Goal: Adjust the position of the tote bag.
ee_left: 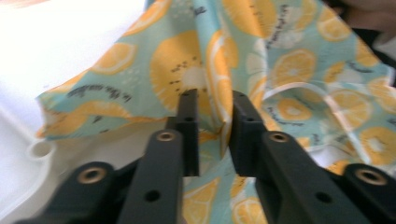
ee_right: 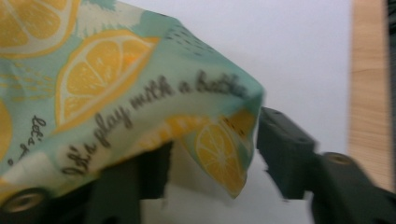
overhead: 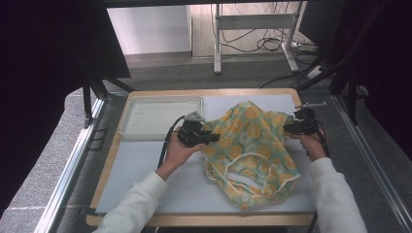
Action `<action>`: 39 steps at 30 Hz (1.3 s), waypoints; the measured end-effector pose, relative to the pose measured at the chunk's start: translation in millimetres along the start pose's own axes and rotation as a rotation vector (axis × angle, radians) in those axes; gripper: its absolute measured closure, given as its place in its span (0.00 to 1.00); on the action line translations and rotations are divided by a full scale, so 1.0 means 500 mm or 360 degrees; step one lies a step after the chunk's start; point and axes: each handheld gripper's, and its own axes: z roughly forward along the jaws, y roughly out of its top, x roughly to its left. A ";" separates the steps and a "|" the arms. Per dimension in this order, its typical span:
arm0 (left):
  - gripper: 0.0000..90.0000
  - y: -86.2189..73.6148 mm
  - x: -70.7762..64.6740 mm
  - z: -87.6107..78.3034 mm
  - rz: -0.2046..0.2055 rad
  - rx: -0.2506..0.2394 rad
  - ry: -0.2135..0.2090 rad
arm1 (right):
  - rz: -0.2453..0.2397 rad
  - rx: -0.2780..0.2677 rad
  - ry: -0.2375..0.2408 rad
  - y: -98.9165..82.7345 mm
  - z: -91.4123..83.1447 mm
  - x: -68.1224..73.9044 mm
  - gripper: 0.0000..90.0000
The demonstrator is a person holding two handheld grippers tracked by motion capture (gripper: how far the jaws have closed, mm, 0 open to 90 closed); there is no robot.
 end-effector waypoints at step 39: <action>0.44 -0.109 -0.014 -0.064 0.0006 0.0036 0.0115 | -0.0198 -0.0274 0.0283 -0.133 -0.197 0.136 0.39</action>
